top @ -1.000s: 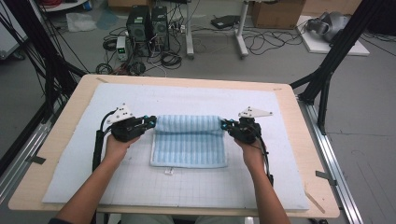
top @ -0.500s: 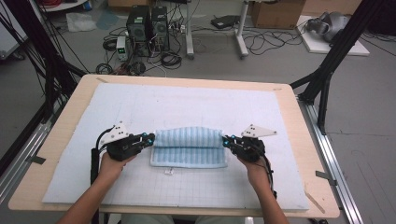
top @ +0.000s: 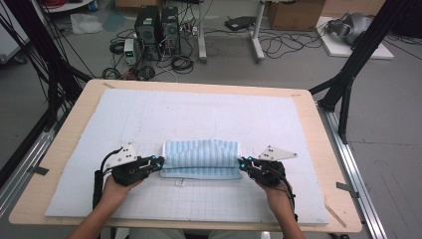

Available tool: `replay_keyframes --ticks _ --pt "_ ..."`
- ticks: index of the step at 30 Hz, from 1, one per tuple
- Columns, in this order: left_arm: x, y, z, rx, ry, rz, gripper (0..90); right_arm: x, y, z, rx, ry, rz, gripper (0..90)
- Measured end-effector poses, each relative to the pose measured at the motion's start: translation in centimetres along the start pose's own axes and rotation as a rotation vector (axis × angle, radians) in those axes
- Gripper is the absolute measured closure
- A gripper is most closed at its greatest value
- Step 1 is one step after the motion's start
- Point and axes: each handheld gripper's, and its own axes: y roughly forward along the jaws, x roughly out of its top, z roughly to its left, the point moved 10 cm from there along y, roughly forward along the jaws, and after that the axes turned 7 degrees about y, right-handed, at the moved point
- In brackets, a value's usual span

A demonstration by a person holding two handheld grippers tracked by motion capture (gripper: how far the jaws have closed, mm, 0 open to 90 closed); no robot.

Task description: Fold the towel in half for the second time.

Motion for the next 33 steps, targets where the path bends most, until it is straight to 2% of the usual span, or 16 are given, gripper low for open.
replay_keyframes --ticks 2,4,5,6,8,11,13,15,19,23,28,31,33 --pt "-0.1 -0.1 -0.1 -0.006 -0.006 0.006 82.8 -0.5 0.1 -0.1 -0.005 0.003 0.02 80.8" --pt "0.1 -0.2 0.2 0.01 -0.026 -0.002 68.7 -0.6 -0.1 -0.2 -0.012 0.02 0.018 73.3" --pt "0.3 -0.4 0.4 0.02 -0.038 -0.013 62.1 -0.6 -0.4 -0.3 -0.011 0.033 0.011 67.7" --pt "0.6 -0.6 0.8 0.033 -0.054 -0.028 58.6 -0.4 -0.7 -0.3 -0.006 0.055 -0.004 65.3" --pt "1.2 -1.0 1.6 0.069 -0.091 -0.056 50.5 0.2 -1.4 -0.6 -0.012 0.069 -0.047 56.9" --pt "2.1 -1.0 2.6 0.096 -0.121 -0.081 49.2 1.3 -2.3 -0.8 -0.016 0.131 -0.112 50.8" --pt "2.6 -0.6 2.5 0.086 -0.128 -0.08 49.1 1.7 -1.9 -0.9 -0.036 0.124 -0.11 49.8" --pt "2.6 0.1 2.2 0.082 -0.11 -0.049 49.2 1.6 -0.9 -0.7 -0.071 0.092 -0.07 50.8" --pt "2.0 2.0 1.4 0.057 -0.115 0.016 50.2 1.7 1.3 -0.1 -0.101 0.031 -0.01 56.2" --pt "0.7 3.5 1.0 0.05 -0.107 0.1 57.0 1.5 2.6 0.4 -0.087 0.013 0.025 64.5" --pt "-1.1 3.8 0.7 0.059 -0.09 0.216 66.3 -0.1 3.2 0.6 -0.065 0.001 0.105 69.2" --pt "-2.0 3.6 0.5 0.057 -0.062 0.26 68.0 -1.4 3.5 0.8 -0.056 -0.011 0.161 70.2" --pt "-2.2 3.4 0.4 0.059 -0.039 0.273 69.0 -2.0 3.4 1.0 -0.043 -0.011 0.171 70.3"
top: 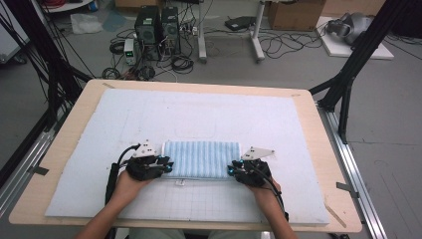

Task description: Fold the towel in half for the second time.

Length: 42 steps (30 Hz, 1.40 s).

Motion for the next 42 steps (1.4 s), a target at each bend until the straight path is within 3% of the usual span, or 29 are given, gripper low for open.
replay_keyframes --ticks 6,10,12,14,16,19,22,24,27,29,34,36,38,40,42 --pt "-0.3 -0.2 -0.5 -0.001 0.035 0.032 71.1 -0.7 -0.4 0.3 0.006 -0.003 -0.003 70.4" --pt "-0.1 -0.4 -0.4 -0.006 0.028 0.029 70.6 -0.7 -0.7 0.4 0.02 0.009 0.005 67.3" --pt "0.4 -0.6 0.2 0.007 0.002 -0.001 64.3 0.0 -0.9 0.4 0.041 0.046 -0.023 60.1" --pt "1.1 -0.6 1.2 0.019 -0.043 -0.043 60.0 1.0 -1.3 0.1 0.054 0.089 -0.071 60.0" --pt "2.0 -0.7 2.4 0.039 -0.04 -0.099 58.9 2.0 -1.3 -0.4 0.039 0.087 -0.099 61.6" --pt "3.0 -0.4 3.8 0.068 -0.038 -0.147 63.3 3.7 -0.9 -1.1 0.018 0.071 -0.123 72.2" --pt "2.8 0.6 5.4 0.111 -0.073 -0.118 67.6 4.9 0.1 -2.1 -0.015 0.085 -0.133 76.5" --pt "2.3 1.4 6.0 0.133 -0.088 -0.091 70.6 5.4 1.4 -3.1 -0.046 0.093 -0.098 76.7" --pt "1.5 2.5 5.8 0.123 -0.076 -0.027 71.4 5.1 3.0 -3.9 -0.08 0.097 -0.042 77.4" --pt "1.5 2.6 5.6 0.13 -0.056 -0.013 72.2 4.3 3.7 -4.4 -0.091 0.102 0.007 77.4" --pt "1.5 2.3 5.8 0.133 -0.062 0.006 70.6 3.7 3.3 -4.8 -0.101 0.105 0.017 76.5" --pt "2.0 1.8 6.4 0.162 -0.1 -0.033 61.6 3.8 2.9 -4.7 -0.1 0.116 0.013 71.4" --pt "2.1 1.6 7.2 0.184 -0.14 -0.054 52.9 4.4 2.1 -4.9 -0.081 0.16 -0.042 63.5" --pt "1.7 2.0 7.6 0.186 -0.176 -0.035 46.8 5.2 1.5 -5.8 -0.103 0.227 -0.113 55.6" --pt "1.4 2.5 7.5 0.168 -0.187 0.0 46.4 4.9 1.8 -6.7 -0.13 0.238 -0.096 53.0"
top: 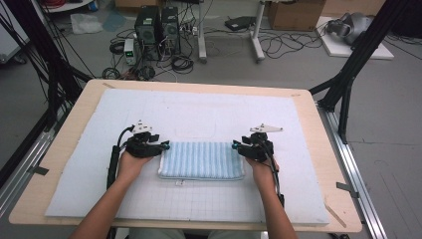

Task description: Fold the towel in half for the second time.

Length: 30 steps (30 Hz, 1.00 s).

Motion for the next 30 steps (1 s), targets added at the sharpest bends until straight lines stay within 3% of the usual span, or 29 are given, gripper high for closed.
replay_keyframes --ticks 1,3,5,6,9,11,15,17,19,22,23,25,27,30 --pt "-0.2 0.1 -0.2 -0.007 0.01 0.018 49.3 -0.3 0.3 -0.3 -0.007 0.007 0.021 52.5" --pt "-0.2 0.3 -0.8 -0.036 0.04 0.017 66.2 -1.1 1.0 -0.5 0.001 0.01 0.066 54.5" --pt "-0.1 0.5 -1.2 -0.038 0.084 0.02 78.6 -1.6 1.3 -0.2 0.025 0.016 0.088 61.5" --pt "-0.1 0.6 -1.3 -0.035 0.088 0.025 84.9 -1.7 1.3 -0.1 0.04 0.021 0.091 70.1" --pt "0.2 0.8 -0.8 -0.028 0.082 0.034 87.0 -1.8 1.1 0.4 0.07 0.008 0.102 82.6" --pt "0.3 0.9 -0.6 -0.03 0.061 0.035 87.2 -1.8 0.9 0.4 0.072 0.002 0.101 84.9" --pt "0.3 0.9 -0.8 -0.037 0.059 0.028 86.8 -1.9 0.5 0.5 0.047 -0.001 0.074 85.0" --pt "0.4 0.7 -0.7 -0.032 0.046 0.028 79.5 -2.0 0.5 0.5 0.041 -0.007 0.067 81.7" --pt "0.6 0.1 -0.4 -0.028 0.02 0.002 62.2 -1.7 0.3 0.2 0.018 0.013 0.046 67.0" --pt "1.2 -1.1 -0.1 -0.016 0.029 -0.058 54.0 -0.8 -0.8 0.3 0.054 0.056 -0.025 55.8" --pt "1.5 -1.6 -0.1 -0.023 0.033 -0.1 53.4 -0.4 -1.4 0.5 0.058 0.056 -0.051 52.5" --pt "1.7 -2.5 -0.1 -0.039 0.044 -0.165 49.6 0.3 -2.7 0.7 0.051 0.033 -0.093 47.2" --pt "1.9 -3.4 0.1 -0.045 0.043 -0.225 40.1 0.7 -4.0 0.7 0.023 -0.019 -0.13 41.4" --pt "2.2 -4.8 0.7 -0.022 0.017 -0.296 17.1 0.9 -5.9 0.5 -0.021 -0.095 -0.167 28.0"
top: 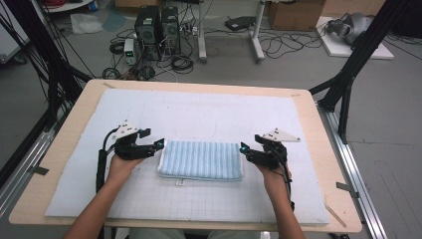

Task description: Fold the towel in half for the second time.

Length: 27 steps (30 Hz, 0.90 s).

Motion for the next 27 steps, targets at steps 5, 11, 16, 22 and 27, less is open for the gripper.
replay_keyframes --ticks 5,11,16,22,27 --pt "0.9 -2.4 0.6 0.006 0.029 -0.068 17.6 0.4 -2.5 -0.9 -0.03 -0.044 -0.046 19.9" --pt "1.1 -4.0 0.8 0.0 0.01 -0.114 21.3 -0.5 -3.2 -2.0 -0.019 -0.023 -0.057 12.8" --pt "1.5 -4.3 0.7 -0.003 0.003 -0.13 21.9 -1.3 -3.8 -2.5 -0.01 -0.011 -0.061 11.6" --pt "1.3 -4.9 1.0 0.013 0.004 -0.127 19.6 -2.1 -4.5 -3.1 -0.011 -0.012 -0.04 11.3" --pt "1.0 -5.1 1.2 0.022 -0.003 -0.125 19.5 -2.1 -4.9 -3.4 -0.021 -0.011 -0.046 11.3"
